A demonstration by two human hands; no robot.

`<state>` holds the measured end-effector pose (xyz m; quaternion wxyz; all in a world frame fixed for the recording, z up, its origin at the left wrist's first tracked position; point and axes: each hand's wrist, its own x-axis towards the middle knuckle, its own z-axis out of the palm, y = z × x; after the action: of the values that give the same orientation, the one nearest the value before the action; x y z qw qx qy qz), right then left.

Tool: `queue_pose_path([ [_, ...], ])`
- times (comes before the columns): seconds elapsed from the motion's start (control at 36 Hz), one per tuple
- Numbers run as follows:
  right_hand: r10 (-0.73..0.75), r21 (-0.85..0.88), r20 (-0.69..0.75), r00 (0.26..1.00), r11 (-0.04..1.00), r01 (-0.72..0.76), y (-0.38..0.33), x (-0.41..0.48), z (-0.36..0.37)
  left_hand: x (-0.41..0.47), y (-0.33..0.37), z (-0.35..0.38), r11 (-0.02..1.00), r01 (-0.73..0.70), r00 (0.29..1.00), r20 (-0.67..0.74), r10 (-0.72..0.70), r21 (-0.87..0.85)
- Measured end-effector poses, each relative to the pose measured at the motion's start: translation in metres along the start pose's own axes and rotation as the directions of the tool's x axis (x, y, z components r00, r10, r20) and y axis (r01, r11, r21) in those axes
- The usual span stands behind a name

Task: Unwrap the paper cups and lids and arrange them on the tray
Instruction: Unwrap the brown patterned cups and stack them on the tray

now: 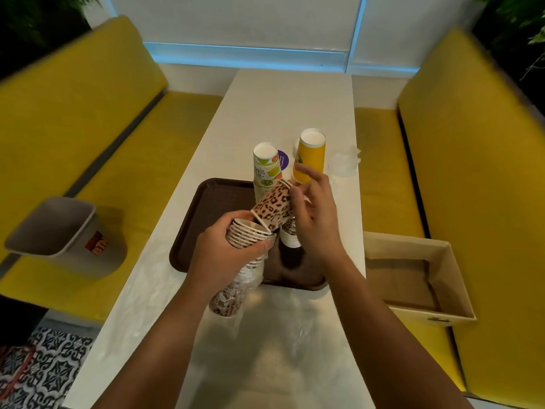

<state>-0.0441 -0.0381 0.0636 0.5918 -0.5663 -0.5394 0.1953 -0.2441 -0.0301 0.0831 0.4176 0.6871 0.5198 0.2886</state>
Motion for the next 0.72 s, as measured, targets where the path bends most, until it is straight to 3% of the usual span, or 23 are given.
queue_pose_path([
  [0.08,0.048,0.050,0.141,0.989,0.997,-0.055,0.001,0.005,-0.015,-0.001,0.000,0.000,1.000,0.003,1.000,-0.016,-0.003,-0.011],
  [0.17,0.142,0.177,0.316,0.938,0.963,-0.205,0.003,0.003,-0.026,0.001,0.001,0.001,1.000,0.005,0.999,-0.037,-0.006,-0.026],
  [0.25,0.190,0.273,0.402,0.896,0.909,-0.315,0.000,0.003,-0.033,0.003,-0.002,0.002,0.999,0.008,0.999,-0.041,-0.010,-0.036],
  [0.42,0.186,-0.075,0.585,0.789,0.981,-0.176,-0.005,0.013,-0.040,0.006,-0.007,0.003,0.999,0.018,0.998,-0.051,-0.020,-0.044],
  [0.47,0.151,-0.086,0.534,0.832,0.988,-0.124,-0.006,0.013,-0.037,0.007,-0.007,0.004,0.998,0.021,0.998,-0.053,-0.024,-0.054],
  [0.58,0.067,-0.121,0.197,0.978,0.992,-0.044,0.006,0.014,-0.025,0.007,-0.006,0.003,0.996,0.046,0.997,-0.060,-0.051,-0.081],
  [0.64,0.073,-0.245,0.092,0.993,0.968,-0.049,0.018,0.014,-0.017,0.008,-0.005,0.002,0.994,0.054,0.996,-0.066,-0.060,-0.093],
  [0.72,0.161,-0.388,0.121,0.980,0.916,-0.103,0.046,0.006,-0.006,0.008,-0.004,0.002,0.993,0.058,0.995,-0.072,-0.066,-0.107],
])
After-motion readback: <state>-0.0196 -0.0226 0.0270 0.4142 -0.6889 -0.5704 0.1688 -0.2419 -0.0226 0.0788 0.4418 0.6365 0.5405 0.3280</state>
